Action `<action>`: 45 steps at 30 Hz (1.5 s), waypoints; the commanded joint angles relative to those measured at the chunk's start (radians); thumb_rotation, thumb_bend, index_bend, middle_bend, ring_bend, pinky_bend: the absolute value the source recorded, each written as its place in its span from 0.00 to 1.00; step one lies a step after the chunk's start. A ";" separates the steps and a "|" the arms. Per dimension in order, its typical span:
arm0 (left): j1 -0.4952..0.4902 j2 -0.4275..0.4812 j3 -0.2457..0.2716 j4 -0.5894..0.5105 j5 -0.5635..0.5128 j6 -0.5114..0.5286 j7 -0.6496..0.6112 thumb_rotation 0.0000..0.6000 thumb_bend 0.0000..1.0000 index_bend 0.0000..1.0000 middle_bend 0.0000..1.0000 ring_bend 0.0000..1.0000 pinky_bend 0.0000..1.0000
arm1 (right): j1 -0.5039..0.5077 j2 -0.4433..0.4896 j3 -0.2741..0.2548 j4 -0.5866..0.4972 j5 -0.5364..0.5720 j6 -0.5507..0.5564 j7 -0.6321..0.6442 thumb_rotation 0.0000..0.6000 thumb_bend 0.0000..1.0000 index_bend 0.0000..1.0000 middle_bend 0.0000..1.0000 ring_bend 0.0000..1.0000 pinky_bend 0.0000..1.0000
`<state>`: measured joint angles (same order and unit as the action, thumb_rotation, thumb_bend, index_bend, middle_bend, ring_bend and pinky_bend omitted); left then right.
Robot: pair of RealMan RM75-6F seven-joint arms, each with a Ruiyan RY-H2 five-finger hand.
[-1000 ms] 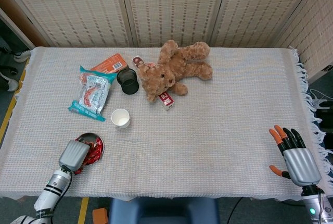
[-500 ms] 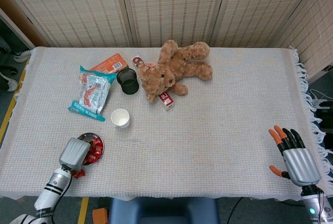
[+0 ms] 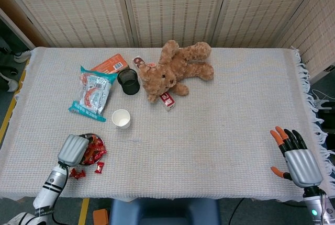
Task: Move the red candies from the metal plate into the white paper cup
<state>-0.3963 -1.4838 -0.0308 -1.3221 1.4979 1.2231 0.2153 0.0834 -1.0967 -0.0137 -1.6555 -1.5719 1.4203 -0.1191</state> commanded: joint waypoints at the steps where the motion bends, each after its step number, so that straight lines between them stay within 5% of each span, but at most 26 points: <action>1: -0.010 0.012 -0.012 -0.018 -0.001 -0.002 -0.002 1.00 0.69 0.74 0.76 0.61 0.98 | 0.000 0.000 0.001 -0.001 0.001 0.000 -0.001 1.00 0.02 0.00 0.00 0.00 0.00; 14: -0.134 0.011 -0.097 -0.141 -0.031 -0.093 0.129 1.00 0.69 0.74 0.76 0.61 0.98 | 0.003 -0.002 0.004 0.000 0.011 -0.007 -0.004 1.00 0.02 0.00 0.00 0.00 0.00; 27: -0.288 -0.081 -0.217 -0.079 -0.174 -0.210 0.239 1.00 0.69 0.74 0.76 0.61 0.98 | -0.004 0.010 0.012 0.000 0.027 0.004 0.011 1.00 0.02 0.00 0.00 0.00 0.00; 39: -0.345 -0.108 -0.201 0.031 -0.240 -0.279 0.247 1.00 0.66 0.74 0.75 0.61 0.98 | -0.003 0.007 0.019 0.003 0.044 -0.001 0.003 1.00 0.02 0.00 0.00 0.00 0.00; 45: -0.359 -0.111 -0.190 0.063 -0.251 -0.290 0.223 1.00 0.60 0.62 0.67 0.61 0.95 | -0.003 0.004 0.021 0.001 0.048 -0.002 -0.005 1.00 0.02 0.00 0.00 0.00 0.00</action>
<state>-0.7528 -1.5939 -0.2249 -1.2628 1.2434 0.9304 0.4440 0.0801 -1.0922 0.0066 -1.6545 -1.5237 1.4184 -0.1239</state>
